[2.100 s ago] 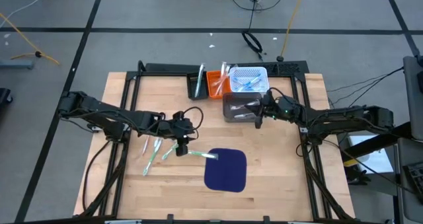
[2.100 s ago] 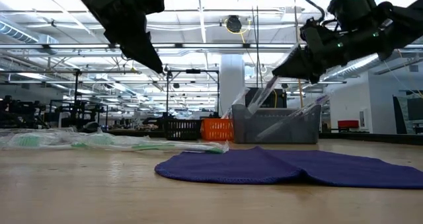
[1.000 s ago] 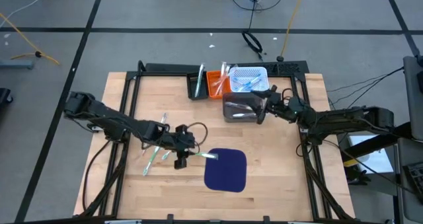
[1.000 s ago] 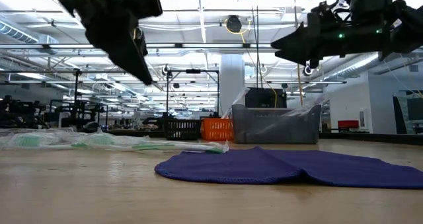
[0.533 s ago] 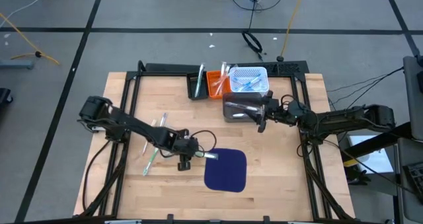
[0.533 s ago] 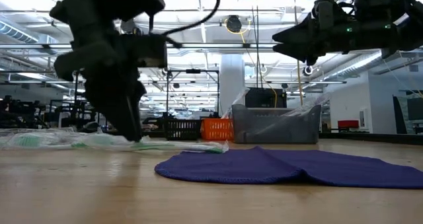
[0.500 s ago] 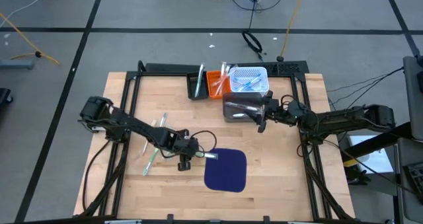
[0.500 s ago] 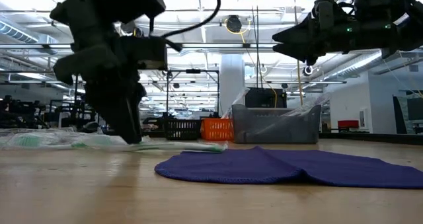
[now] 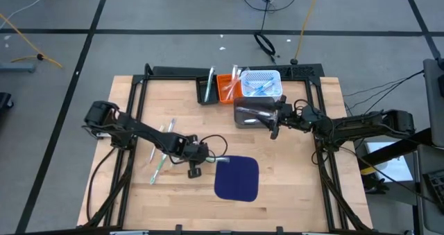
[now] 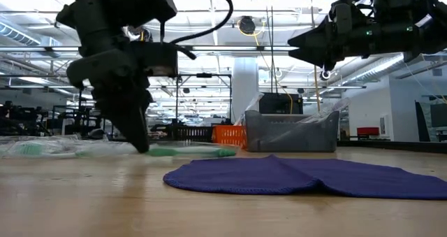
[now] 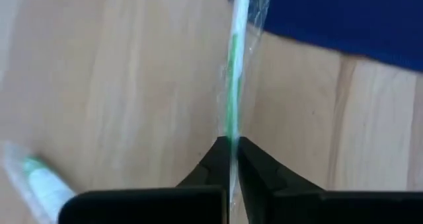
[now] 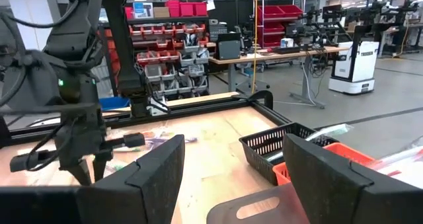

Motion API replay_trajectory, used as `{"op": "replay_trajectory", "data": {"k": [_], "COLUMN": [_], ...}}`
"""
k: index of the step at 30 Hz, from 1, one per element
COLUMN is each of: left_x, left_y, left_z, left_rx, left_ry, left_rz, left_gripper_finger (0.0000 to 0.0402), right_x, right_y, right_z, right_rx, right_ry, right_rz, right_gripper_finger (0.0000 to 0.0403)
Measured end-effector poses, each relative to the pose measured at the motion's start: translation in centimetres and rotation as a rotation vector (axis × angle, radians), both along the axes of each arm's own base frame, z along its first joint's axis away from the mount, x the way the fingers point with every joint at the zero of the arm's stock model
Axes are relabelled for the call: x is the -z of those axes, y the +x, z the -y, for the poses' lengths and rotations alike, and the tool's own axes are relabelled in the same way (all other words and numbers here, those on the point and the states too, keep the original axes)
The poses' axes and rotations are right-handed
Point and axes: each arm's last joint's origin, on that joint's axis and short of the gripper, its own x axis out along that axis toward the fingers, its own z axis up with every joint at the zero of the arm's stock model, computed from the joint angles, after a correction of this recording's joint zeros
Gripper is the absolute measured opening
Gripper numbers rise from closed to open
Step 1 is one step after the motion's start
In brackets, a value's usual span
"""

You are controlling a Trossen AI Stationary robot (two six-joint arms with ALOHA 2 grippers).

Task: Pick & Place Toothbrushes
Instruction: Put the green toothbrush into the black basket

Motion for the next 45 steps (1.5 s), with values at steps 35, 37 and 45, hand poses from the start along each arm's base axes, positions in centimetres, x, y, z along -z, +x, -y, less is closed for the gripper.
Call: {"op": "replay_trajectory", "data": {"k": [35,37,45], "left_x": [-13.5,-13.5,-12.8], "left_y": [1.5,1.5,2.1], "left_z": [-4.4,-4.7,-5.0], "left_rx": [-0.132,-0.14,-0.144], "left_ry": [0.279,0.284,0.296], "left_rz": [0.954,0.953,0.945], "left_gripper_finger": [0.0,0.0,0.0], "right_x": [-3.6,-3.9,-4.7], "right_y": [3.5,4.2,6.6], "right_z": [-1.9,-1.9,-1.9], "right_rx": [-0.184,-0.204,-0.26], "right_ry": [-0.025,-0.028,-0.034], "right_rz": [0.109,0.11,0.109], "right_gripper_finger": [0.0247,0.0247,0.0244]}}
